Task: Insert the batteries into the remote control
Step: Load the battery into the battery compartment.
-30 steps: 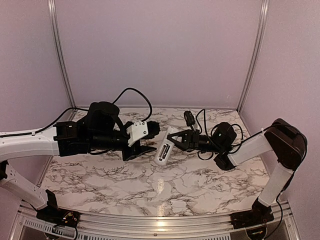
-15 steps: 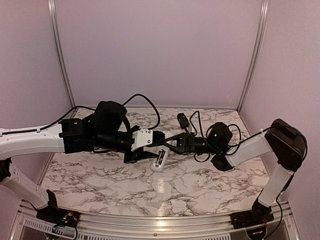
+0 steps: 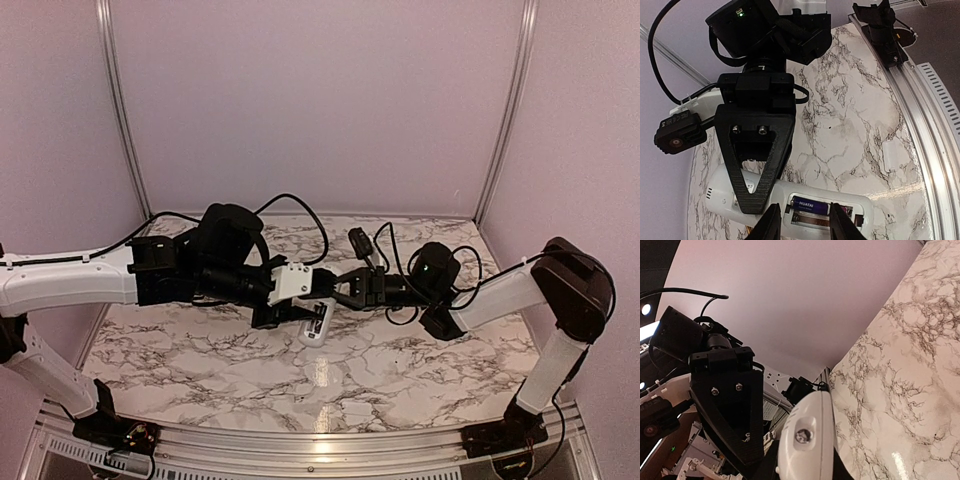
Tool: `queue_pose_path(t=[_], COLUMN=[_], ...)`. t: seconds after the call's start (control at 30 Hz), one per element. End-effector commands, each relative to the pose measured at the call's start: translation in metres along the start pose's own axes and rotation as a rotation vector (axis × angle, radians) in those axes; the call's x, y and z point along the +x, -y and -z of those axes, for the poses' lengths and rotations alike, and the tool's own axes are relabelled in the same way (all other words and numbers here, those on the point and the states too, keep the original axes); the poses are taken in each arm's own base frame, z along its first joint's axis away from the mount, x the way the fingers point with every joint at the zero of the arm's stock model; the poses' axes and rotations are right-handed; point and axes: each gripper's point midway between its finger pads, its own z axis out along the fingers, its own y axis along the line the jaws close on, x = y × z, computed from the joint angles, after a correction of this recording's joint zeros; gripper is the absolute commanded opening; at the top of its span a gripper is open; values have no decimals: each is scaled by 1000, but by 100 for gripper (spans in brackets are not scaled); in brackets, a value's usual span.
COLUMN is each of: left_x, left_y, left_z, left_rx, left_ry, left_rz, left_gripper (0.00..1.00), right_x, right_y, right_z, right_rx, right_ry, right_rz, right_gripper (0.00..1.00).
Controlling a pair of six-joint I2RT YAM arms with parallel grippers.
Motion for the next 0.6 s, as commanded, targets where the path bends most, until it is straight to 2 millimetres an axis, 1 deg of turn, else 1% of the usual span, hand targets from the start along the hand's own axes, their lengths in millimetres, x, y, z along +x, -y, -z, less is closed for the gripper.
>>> queue_pose_path(t=[0.0,0.2,0.57], left_x=[-7,-4,2], left_y=[1,1,2], left_z=[-2,-5,-10], left_rx=[22,23,29], left_ry=[11,-1,-24], left_rz=[-11,-11,-4], left_gripper=[34,31,31], right_x=[-7,-7,-4], right_y=[-18,-19,-20], right_z=[-7,-9,-13], right_rx=[-38,-39,-38], right_ry=[-9,-14,-35], right_rz=[52,59,69], right_gripper=[0,0,0])
